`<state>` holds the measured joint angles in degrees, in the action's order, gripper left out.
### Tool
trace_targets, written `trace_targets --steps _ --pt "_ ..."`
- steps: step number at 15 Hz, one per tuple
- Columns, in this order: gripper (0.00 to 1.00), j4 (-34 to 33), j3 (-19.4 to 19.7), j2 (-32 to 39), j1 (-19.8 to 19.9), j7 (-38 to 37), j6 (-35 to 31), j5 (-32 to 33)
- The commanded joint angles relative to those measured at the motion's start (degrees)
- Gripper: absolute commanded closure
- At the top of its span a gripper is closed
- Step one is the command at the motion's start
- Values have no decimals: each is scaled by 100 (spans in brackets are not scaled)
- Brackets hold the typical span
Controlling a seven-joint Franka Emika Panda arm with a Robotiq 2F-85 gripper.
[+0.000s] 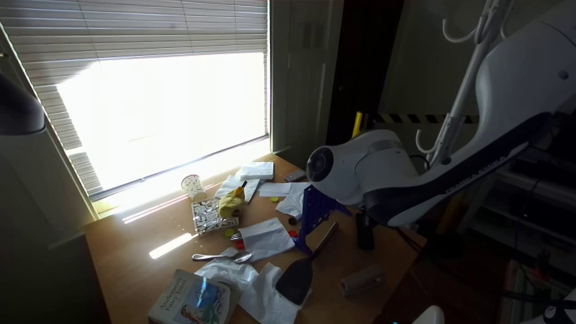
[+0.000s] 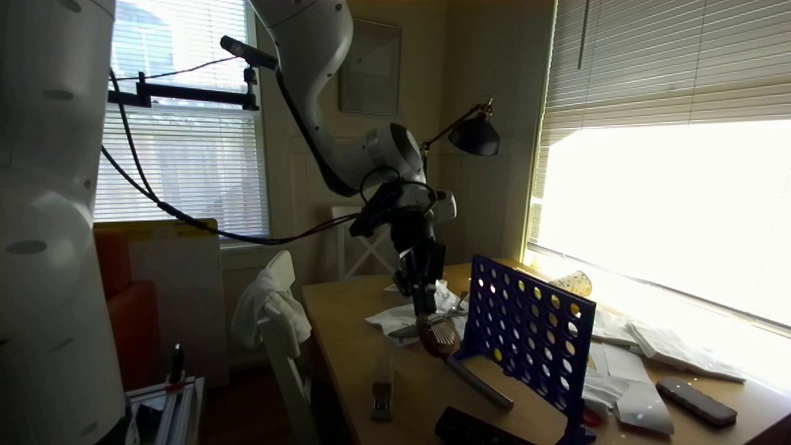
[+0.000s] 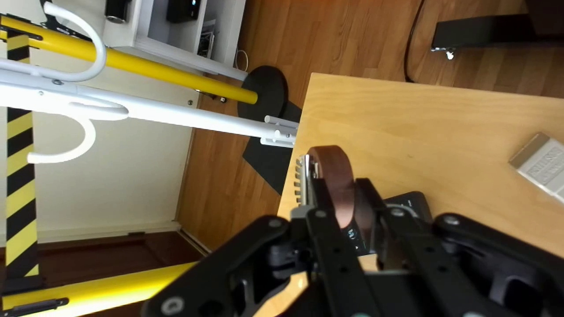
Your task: Turn the brown object on the table
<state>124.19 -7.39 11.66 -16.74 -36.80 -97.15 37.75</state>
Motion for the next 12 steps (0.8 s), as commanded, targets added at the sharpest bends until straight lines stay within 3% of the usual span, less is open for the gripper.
trace_targets --steps 1,6,12 --pt "95 -164 -51 305 21 -322 -359 600" --pt "95 -449 -64 887 25 -737 -1447 848" --pt "95 -781 19 1489 -190 -852 -1815 823"
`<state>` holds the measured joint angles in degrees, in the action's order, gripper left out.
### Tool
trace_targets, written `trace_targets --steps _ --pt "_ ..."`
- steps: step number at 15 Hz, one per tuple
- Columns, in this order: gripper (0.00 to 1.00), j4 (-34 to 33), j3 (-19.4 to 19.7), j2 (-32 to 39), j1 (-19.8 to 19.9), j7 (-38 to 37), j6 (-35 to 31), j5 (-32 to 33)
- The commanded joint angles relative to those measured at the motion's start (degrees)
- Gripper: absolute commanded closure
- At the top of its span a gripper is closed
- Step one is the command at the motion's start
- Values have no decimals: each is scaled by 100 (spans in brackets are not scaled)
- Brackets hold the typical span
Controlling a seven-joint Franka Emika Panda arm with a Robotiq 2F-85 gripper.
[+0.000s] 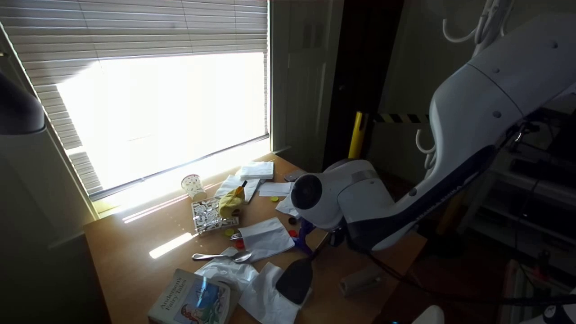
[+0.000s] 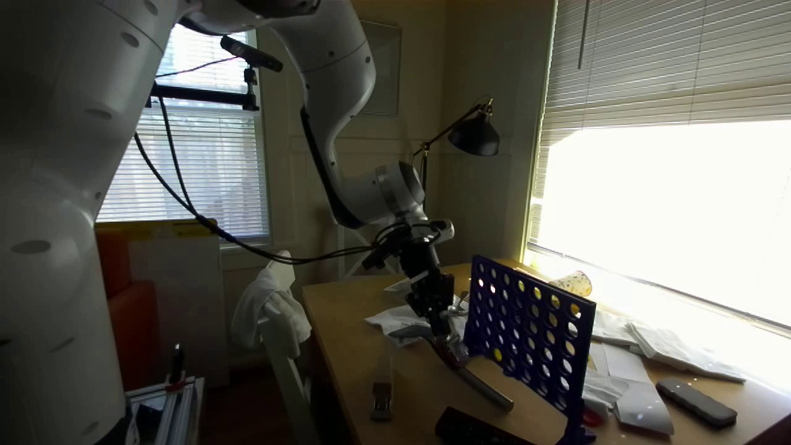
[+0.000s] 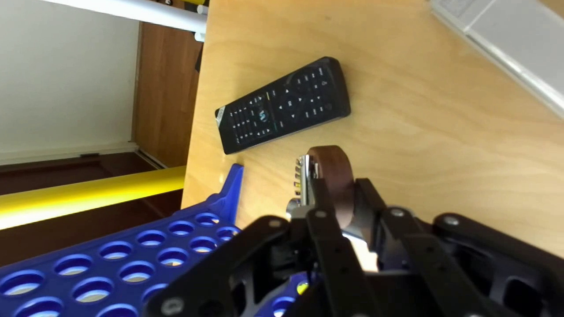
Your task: Turn the brown object on the table
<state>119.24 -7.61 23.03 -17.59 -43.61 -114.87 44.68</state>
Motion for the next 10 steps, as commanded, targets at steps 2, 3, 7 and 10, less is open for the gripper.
trace_targets --steps 2,3,7,10 --pt "95 -377 17 502 -128 -88 -50 -31" --pt "95 -406 42 577 -163 -133 -54 8" --pt "95 -523 54 821 -161 -77 -155 -94" --pt "95 -597 95 1001 -179 -45 -294 -49"
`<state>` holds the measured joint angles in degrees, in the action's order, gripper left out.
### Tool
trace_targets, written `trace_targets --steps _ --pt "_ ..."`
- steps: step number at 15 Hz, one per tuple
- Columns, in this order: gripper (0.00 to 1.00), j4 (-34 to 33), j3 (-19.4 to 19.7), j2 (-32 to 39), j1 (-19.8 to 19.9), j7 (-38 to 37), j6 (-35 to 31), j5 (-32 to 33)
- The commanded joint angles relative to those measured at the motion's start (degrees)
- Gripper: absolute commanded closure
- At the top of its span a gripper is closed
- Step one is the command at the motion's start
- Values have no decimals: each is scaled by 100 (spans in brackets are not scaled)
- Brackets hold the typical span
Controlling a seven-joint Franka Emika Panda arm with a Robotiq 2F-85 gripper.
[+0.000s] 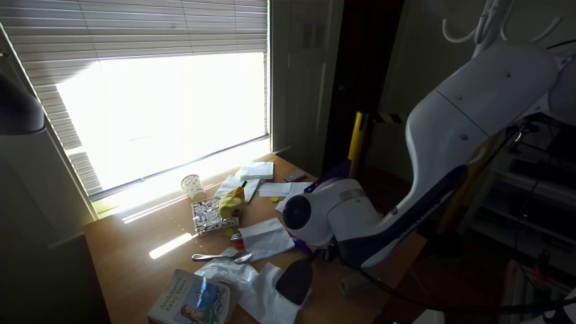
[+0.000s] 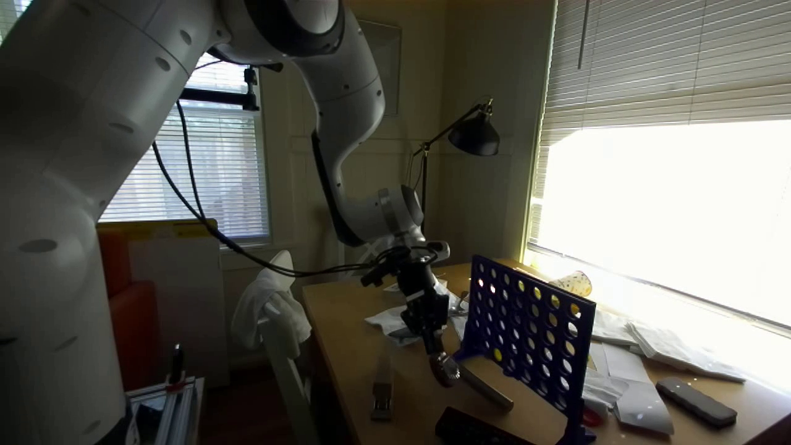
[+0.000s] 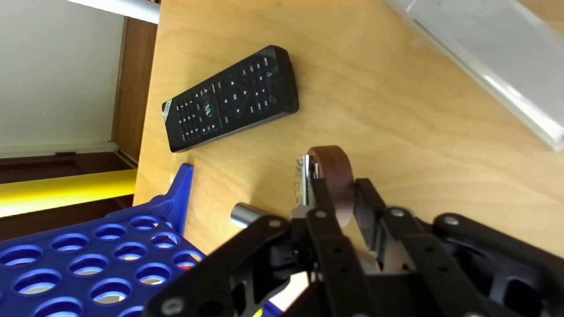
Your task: Turn the brown object on the table
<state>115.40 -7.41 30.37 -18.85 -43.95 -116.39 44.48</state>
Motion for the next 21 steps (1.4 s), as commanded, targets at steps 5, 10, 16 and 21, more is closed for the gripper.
trace_targets --steps 5,10,16,21 --pt "95 -294 121 451 -93 -2 -370 18" --pt "95 -324 128 491 -110 13 -452 29" --pt "42 -338 137 564 -138 80 -480 20" --pt "30 -384 159 696 -182 132 -539 6"
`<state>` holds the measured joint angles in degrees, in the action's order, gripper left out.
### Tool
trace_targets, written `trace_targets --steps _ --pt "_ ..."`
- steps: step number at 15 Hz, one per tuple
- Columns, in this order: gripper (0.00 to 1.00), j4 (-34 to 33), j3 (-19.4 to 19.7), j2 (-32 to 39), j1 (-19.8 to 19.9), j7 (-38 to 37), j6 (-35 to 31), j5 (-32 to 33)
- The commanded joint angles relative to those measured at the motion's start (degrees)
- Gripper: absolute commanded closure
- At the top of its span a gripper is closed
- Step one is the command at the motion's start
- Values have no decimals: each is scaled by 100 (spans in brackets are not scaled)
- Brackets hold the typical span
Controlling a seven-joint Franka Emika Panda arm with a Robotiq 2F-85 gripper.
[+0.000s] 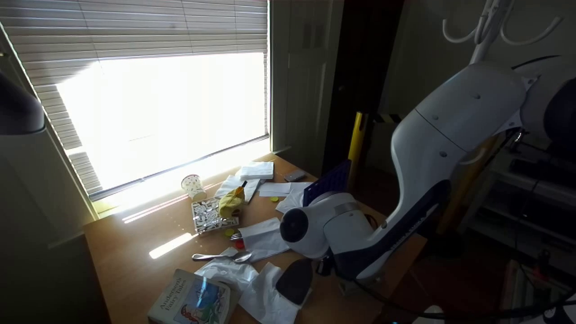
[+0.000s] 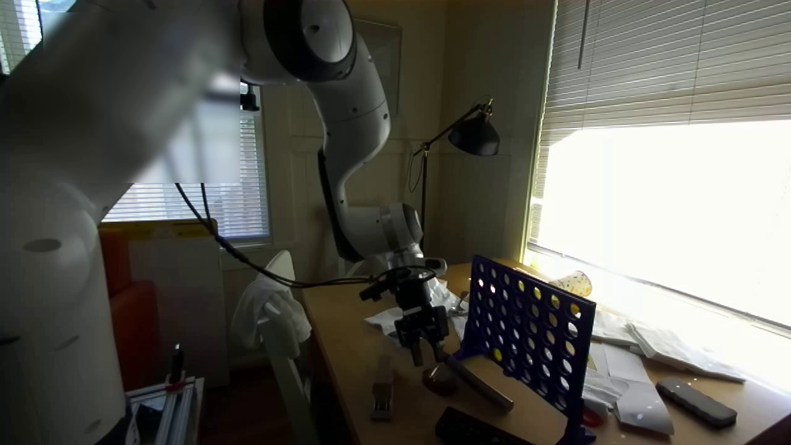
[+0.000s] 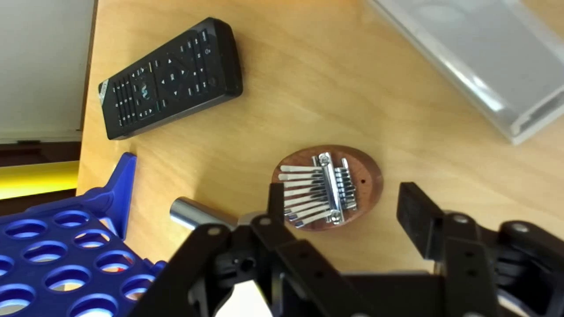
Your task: Turn the brown object on the table
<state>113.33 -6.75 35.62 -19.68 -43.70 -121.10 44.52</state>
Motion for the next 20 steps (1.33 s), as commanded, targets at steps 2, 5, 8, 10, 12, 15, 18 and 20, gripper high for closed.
trace_targets --steps 2,5,8,10,12,15,18,20 --pt "32 -229 80 137 -169 117 30 6" --pt "6 -333 2 -221 -356 38 334 -98" --pt "0 -363 -319 -785 -329 204 528 -767" --pt "0 -231 -384 -1236 -454 -272 398 -1061" --pt "0 -19 -450 -1702 -497 -691 423 -1508" --pt "0 363 -483 -2390 -537 -1397 430 -1816" --pt "0 104 -564 -2257 -462 -1313 523 -1826" --pt "0 330 -610 -2590 -385 -1367 530 -1987"
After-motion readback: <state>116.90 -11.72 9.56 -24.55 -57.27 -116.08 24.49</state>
